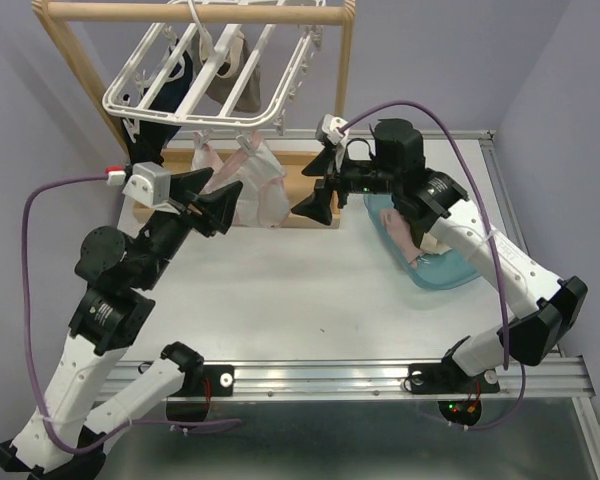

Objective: Remove the underwear clipped to the hanger
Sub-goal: Adjust the hanger on the clothesline.

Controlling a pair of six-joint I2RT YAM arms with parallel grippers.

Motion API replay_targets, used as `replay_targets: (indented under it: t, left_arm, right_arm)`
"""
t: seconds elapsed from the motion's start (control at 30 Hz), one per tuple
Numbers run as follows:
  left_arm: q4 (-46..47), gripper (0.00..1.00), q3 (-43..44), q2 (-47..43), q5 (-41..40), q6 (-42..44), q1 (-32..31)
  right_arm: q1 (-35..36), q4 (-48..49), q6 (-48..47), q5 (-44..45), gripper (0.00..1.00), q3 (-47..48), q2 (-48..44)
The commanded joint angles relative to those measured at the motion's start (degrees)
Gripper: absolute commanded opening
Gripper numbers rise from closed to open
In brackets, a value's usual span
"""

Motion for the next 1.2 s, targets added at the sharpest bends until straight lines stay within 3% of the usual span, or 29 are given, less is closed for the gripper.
replay_targets:
  t: [0.0,0.17,0.47,0.7,0.9,1.03,1.1,1.13,1.17]
  left_arm:
    - [-3.7,0.72,2.7,-3.3,-4.4,3.1,-0.3]
    - [-6.3,0.75,3.4,-7.5,-9.8,1.7,-0.3]
    - [-5.3,0.76,5.0,-3.5,-5.5,0.7,-0.3]
    - [-3.5,0.77,6.8,-2.2,-3.7,1.0,-0.3]
    - [-5.2,0.77,6.0,-5.2,-4.4,1.8,-0.4]
    - [-5.9,0.77,3.9,-8.1,-7.1,2.4,-0.4]
    - [-6.3,0.77,2.8,-9.0,-7.6,2.5,-0.4]
    - [-6.4,0.77,2.6,-9.7,-7.9,2.6,-0.4]
    - [-6.4,0.77,2.0,-10.6,-8.0,2.7,-0.4]
  right_arm:
    - [4.2,2.1,-0.5,9.5,1.00,6.7,2.1]
    - [5.9,2.5,-0.4,14.7,1.00,8.3,3.8]
    - [6.0,3.2,-1.9,13.9,1.00,9.1,4.8]
    - [7.2,5.0,2.7,9.0,1.00,11.4,6.1]
    - [11.3,5.9,5.8,15.6,0.99,15.7,11.1]
    - [12.7,5.8,7.0,20.6,0.86,19.0,13.9]
    - [13.0,5.8,7.8,21.8,0.67,20.2,14.6]
    - [13.1,5.7,8.2,22.6,0.46,20.3,14.7]
    - [13.1,5.7,8.2,23.5,0.36,20.2,14.6]
